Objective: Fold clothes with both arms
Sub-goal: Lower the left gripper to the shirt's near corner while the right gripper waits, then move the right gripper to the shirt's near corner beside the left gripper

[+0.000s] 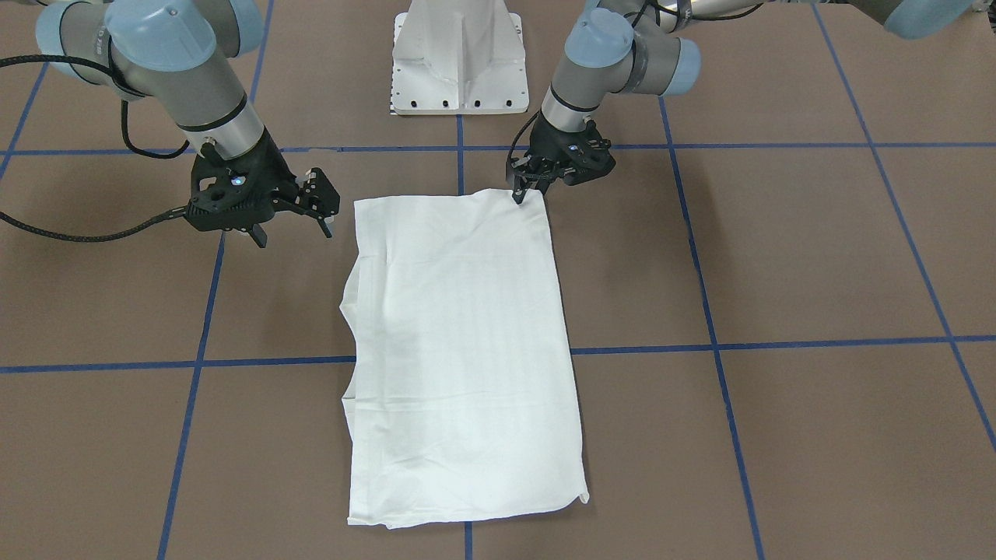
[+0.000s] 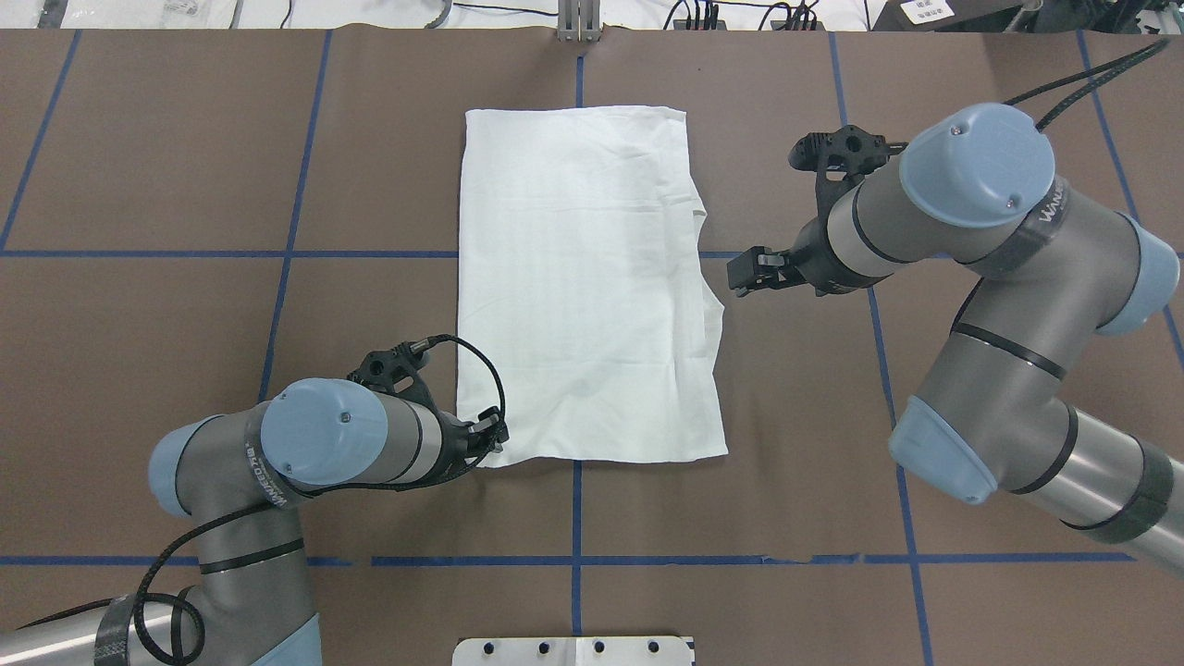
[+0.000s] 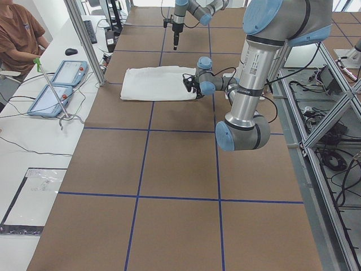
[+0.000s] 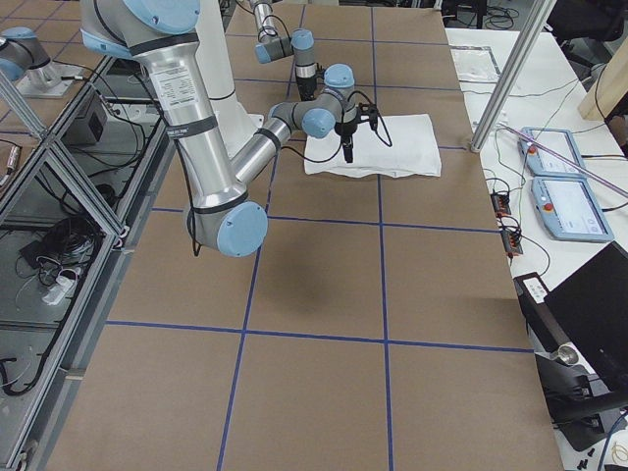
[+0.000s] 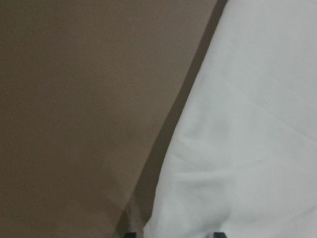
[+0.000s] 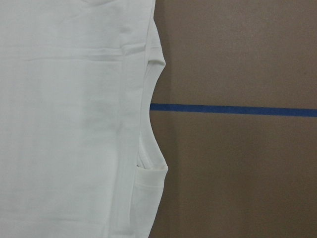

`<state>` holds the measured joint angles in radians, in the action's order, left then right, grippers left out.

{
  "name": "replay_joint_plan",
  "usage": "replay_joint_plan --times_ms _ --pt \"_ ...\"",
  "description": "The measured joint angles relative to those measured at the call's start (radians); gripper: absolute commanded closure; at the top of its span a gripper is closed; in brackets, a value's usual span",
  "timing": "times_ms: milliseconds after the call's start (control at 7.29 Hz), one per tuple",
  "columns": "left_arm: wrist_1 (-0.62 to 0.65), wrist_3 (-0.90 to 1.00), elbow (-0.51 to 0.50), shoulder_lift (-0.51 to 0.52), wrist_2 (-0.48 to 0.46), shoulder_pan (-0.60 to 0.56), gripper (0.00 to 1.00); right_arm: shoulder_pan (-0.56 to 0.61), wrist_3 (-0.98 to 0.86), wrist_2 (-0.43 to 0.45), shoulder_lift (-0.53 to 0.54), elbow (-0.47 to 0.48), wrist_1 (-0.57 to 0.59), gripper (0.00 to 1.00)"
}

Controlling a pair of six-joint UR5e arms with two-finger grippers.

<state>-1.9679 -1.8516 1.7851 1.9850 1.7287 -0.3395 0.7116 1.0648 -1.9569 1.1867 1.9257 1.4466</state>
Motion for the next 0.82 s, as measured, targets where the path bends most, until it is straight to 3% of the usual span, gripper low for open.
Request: replay_joint_plan --times_ms 824 --pt "0.001 0.009 -0.004 0.0 -0.002 -0.023 0.47 0.0 -0.006 0.003 0.0 -0.006 0.0 0.0"
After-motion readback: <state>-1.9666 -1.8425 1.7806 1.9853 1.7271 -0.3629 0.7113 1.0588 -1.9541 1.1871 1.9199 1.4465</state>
